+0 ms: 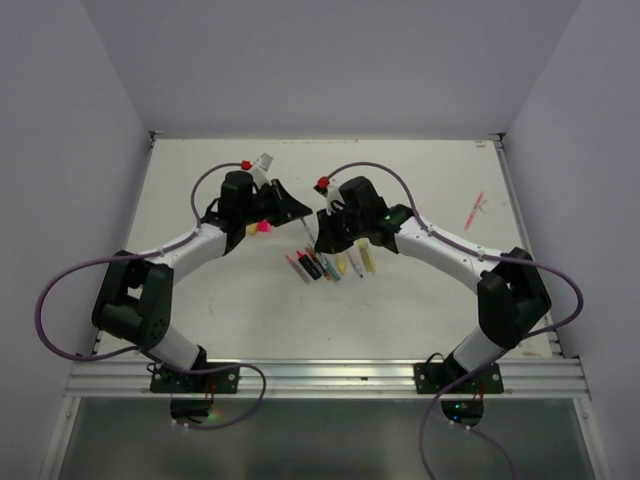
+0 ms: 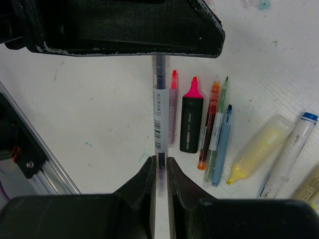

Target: Open the pen caps

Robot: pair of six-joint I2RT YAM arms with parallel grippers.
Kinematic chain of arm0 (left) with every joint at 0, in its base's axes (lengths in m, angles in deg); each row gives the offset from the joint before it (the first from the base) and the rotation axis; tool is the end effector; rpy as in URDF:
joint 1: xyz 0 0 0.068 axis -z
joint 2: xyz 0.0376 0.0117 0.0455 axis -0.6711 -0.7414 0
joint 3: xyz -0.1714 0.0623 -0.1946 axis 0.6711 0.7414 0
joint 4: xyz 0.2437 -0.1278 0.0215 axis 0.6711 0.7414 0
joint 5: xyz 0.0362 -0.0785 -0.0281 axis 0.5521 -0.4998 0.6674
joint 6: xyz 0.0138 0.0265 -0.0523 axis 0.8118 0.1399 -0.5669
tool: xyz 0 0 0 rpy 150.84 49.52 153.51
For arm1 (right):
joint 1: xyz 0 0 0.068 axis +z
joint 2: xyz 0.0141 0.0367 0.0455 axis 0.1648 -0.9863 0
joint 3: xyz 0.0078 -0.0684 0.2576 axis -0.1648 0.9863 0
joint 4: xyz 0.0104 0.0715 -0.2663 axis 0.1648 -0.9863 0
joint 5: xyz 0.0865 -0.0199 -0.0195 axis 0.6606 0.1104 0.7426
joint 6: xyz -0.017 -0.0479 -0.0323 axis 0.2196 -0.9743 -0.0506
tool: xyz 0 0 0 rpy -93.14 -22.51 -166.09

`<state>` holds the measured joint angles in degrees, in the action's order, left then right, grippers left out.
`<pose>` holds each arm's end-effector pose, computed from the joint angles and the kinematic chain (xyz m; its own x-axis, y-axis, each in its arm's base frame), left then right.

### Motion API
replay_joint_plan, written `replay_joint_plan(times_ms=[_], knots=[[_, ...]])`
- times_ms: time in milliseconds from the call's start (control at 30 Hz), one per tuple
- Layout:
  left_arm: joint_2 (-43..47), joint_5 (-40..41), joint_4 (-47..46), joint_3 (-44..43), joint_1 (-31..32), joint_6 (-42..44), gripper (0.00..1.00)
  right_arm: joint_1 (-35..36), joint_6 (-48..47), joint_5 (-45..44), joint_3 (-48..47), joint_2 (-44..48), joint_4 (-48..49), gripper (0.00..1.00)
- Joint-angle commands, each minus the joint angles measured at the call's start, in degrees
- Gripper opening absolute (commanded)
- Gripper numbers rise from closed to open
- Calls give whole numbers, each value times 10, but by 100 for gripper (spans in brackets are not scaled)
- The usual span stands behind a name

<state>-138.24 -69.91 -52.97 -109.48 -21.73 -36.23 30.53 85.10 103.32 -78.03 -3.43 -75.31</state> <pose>0.3329 -0.1474 0.2160 -0.7985 -0.4095 -0.4413 0.1815 0.5352 -0.8250 0.2822 0.2546 0.2423 -0.6998 -0.2754 -0.6591 -0.6278 0.6774 0.3834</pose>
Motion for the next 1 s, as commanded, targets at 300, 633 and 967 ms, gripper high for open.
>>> replay_joint_plan(times_ms=[300,633,967], knots=[[4,-12,-7,7,-4,8,0,7,-7,-16,-64,-35,37,21],[10,-20,-14,7,-4,-11,0,17,1,-19,-84,-61,52,26],[-16,-14,60,-33,-4,3,0,32,-4,-56,-87,-78,47,0]])
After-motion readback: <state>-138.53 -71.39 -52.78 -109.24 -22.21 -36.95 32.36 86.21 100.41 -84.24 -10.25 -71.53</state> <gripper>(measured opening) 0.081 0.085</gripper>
